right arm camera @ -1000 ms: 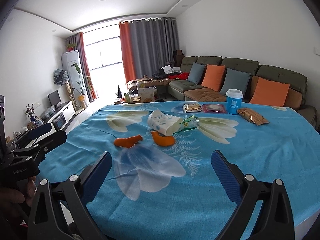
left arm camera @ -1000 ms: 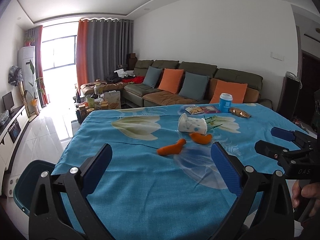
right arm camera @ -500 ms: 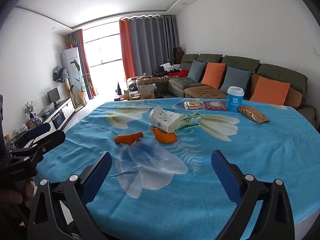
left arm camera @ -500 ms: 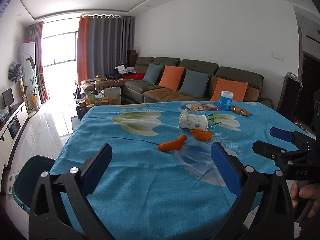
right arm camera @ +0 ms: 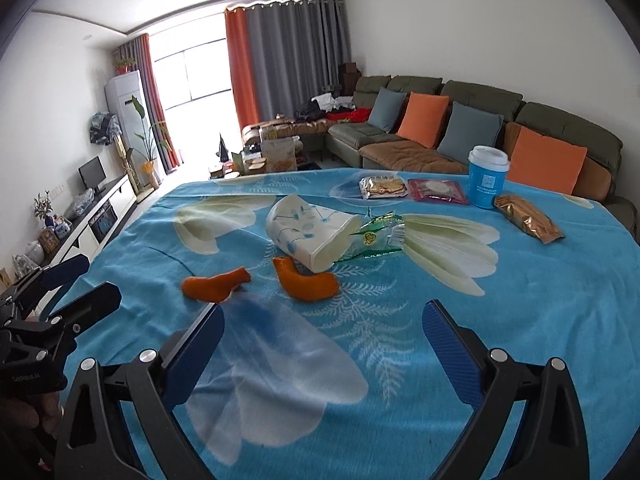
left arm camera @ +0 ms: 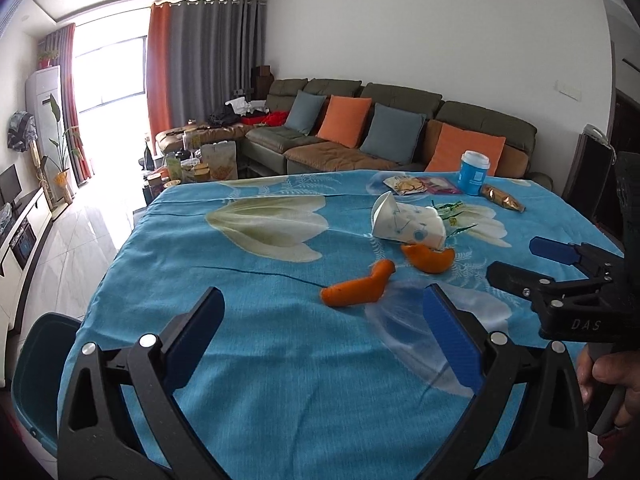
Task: Collect trash
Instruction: 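Move both open grippers back over the remaining cup and orange pieces, then close the left gripper on an orange peel while the right gripper grasps another orange peel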
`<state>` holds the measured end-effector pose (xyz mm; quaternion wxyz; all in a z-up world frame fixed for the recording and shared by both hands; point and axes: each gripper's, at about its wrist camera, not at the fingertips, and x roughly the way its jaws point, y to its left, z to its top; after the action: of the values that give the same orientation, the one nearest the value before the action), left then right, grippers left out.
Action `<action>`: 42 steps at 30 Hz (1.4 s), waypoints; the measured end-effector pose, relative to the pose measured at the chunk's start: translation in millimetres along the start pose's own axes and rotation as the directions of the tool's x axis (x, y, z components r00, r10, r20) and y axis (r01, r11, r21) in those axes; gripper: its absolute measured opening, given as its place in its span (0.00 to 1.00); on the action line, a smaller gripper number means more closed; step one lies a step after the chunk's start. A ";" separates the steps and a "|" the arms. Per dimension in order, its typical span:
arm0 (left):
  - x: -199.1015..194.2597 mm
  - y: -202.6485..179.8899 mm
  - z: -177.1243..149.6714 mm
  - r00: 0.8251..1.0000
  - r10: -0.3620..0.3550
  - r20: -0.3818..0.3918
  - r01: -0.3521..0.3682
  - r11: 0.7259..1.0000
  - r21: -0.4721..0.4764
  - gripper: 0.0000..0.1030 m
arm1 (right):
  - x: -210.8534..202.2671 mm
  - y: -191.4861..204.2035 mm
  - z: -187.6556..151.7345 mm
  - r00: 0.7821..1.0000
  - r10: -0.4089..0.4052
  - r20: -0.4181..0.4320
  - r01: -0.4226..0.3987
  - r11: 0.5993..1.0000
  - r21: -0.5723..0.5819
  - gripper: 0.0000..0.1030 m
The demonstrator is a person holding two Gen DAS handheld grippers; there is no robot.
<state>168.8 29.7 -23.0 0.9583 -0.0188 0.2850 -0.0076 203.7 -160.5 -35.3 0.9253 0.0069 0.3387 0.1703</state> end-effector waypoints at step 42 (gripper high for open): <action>122.8 -20.8 13.5 0.934 -0.171 -0.313 0.173 0.985 -0.019 0.33 | 47.4 -7.3 9.8 0.958 0.210 -0.194 -0.205 0.978 0.044 0.21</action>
<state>278.9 6.2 -77.9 0.8966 -0.0382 0.4308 -0.0956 245.9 -151.2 -58.3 0.8639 0.0365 0.4284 0.2623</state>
